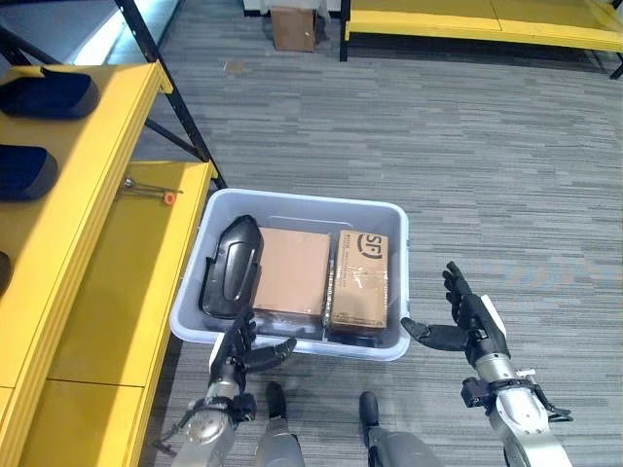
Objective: Move parts from the plastic box to the shelf.
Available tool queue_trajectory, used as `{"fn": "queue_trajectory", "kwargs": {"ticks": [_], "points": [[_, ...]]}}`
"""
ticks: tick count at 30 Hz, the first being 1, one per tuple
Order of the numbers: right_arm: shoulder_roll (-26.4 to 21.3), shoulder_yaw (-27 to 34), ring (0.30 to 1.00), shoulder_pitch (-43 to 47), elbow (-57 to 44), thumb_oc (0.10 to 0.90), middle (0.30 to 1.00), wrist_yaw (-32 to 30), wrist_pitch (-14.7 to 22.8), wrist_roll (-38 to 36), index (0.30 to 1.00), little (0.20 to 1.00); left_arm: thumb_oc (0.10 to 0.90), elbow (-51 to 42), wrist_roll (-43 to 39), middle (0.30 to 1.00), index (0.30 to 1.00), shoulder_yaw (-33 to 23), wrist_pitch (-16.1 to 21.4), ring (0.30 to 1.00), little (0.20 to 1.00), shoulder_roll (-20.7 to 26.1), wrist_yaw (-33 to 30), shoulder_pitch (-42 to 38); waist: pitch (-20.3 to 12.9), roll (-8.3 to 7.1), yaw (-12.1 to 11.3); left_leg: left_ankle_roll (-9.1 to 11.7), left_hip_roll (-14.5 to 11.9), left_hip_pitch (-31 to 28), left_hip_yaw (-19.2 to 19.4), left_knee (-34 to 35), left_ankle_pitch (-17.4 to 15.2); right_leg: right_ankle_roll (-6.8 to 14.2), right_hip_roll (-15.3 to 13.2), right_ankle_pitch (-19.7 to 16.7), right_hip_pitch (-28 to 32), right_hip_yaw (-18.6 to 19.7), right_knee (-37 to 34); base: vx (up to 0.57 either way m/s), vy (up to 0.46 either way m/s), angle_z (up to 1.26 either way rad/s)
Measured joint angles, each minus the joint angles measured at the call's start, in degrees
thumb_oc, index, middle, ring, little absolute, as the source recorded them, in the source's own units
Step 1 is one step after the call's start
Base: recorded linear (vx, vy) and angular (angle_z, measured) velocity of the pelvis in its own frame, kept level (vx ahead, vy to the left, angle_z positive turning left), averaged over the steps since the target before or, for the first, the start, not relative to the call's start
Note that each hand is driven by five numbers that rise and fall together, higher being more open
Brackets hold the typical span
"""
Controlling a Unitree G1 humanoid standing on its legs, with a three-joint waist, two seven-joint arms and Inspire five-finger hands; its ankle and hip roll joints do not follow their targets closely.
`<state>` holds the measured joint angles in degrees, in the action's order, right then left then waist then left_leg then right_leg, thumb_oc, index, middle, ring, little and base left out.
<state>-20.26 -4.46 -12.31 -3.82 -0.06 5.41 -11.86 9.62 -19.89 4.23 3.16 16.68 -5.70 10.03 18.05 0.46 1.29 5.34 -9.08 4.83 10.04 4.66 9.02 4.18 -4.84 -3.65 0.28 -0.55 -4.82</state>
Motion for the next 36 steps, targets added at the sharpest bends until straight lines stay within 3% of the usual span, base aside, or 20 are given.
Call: {"fn": "queue_trajectory", "kwargs": {"ticks": [3,7,11,16,21,23,25,30,36], "points": [[0.0,-1.9,1.0,3.0,-0.1,0.9,1.0,1.0,0.0,0.6,1.0,1.0,0.9,-0.5,0.0,1.0,1.0,-2.0,0.6,1.0,1.0,2.3,-1.0,0.4,0.4,-0.87,-0.7,-1.7,2.8,0.0,1.9,0.0,-1.1,1.9,-3.0,0.0,-0.8,0.2,0.0,0.01,0.087,-0.15],[-1.5,-1.5,1.0,4.7,-0.2,0.9,1.0,0.8,-0.3,1.6,1.0,1.0,0.9,-0.9,-0.1,1.0,1.0,-2.9,0.7,1.0,1.0,2.8,-1.2,1.2,0.5,-2.86,-1.9,-1.8,2.9,0.3,1.8,0.0,-1.3,2.3,-3.0,0.3,-0.9,-0.1,0.0,0.02,0.01,0.0],[-9.7,0.9,1.0,9.2,-0.5,0.9,1.0,-1.3,-0.3,9.2,1.0,1.0,0.9,-2.2,-0.1,1.0,1.0,-2.2,1.4,1.0,1.0,2.8,-1.0,1.7,1.3,-5.55,-1.7,-1.7,2.0,5.0,-0.8,-5.9,-3.2,2.2,-2.4,0.2,-1.6,-1.7,0.0,0.01,-0.04,0.23],[-18.6,-0.5,1.0,18.1,-0.7,0.9,1.0,-3.6,0.5,15.9,1.0,1.0,0.9,-4.2,-0.2,1.0,1.0,-1.8,2.4,1.0,1.0,3.8,-0.1,1.7,1.4,-6.17,-3.3,-1.3,1.0,9.3,-2.7,-9.4,-4.2,1.7,-1.5,-0.2,-3.3,-3.4,0.0,0.0,-0.061,0.16],[-33.3,-16.9,1.0,37.0,2.4,0.9,1.0,-3.4,1.1,23.8,1.0,1.0,0.9,-5.4,-2.3,1.0,1.0,0.2,3.2,1.0,1.0,6.1,0.5,1.6,1.9,-6.77,-6.4,-1.2,0.8,13.3,-5.8,-11.3,-4.1,1.5,-0.7,-0.2,-4.7,-6.5,0.0,-0.01,-0.06,0.24],[-36.2,-21.6,1.0,44.1,5.0,0.9,1.0,-3.2,1.1,25.8,1.0,1.0,0.9,-6.0,-2.4,1.0,1.0,0.9,4.0,1.0,1.0,7.2,0.5,1.0,2.8,-6.9,-7.9,-1.0,0.8,15.0,-7.1,-11.6,-3.7,1.4,-0.4,-0.3,-5.6,-7.7,0.0,-0.03,-0.052,0.31],[-37.3,-27.2,1.0,54.8,9.2,0.9,1.0,-3.2,0.6,30.0,1.0,1.0,0.9,-6.6,-2.6,1.0,1.0,1.0,4.0,1.0,1.0,8.1,-0.3,-0.4,6.0,-7.44,-10.9,-0.9,0.9,16.3,-7.7,-11.6,-3.3,1.3,-0.2,-0.4,-6.5,-8.4,0.0,-0.03,-0.037,0.18],[-39.4,-37.2,1.0,67.9,11.0,0.9,1.0,-2.2,0.6,36.7,1.0,1.0,0.9,-5.8,-4.5,1.0,1.0,1.1,2.1,1.0,1.0,10.2,-1.2,-0.7,11.4,-8.55,-13.3,-1.1,1.5,19.2,-9.0,-11.8,-2.9,1.2,-0.4,-0.5,-8.3,-10.0,0.0,-0.01,-0.041,0.15],[-42.3,-53.1,1.0,79.6,11.3,0.9,1.0,0.5,2.5,46.4,1.0,1.0,0.9,-5.8,-4.5,1.0,1.0,1.3,2.0,1.0,1.0,11.2,-1.6,-2.2,12.0,-8.78,-14.9,-1.0,2.0,22.1,-11.1,-11.8,-2.5,1.3,-0.3,-0.2,-10.1,-11.7,0.0,0.0,-0.04,0.17]]}}
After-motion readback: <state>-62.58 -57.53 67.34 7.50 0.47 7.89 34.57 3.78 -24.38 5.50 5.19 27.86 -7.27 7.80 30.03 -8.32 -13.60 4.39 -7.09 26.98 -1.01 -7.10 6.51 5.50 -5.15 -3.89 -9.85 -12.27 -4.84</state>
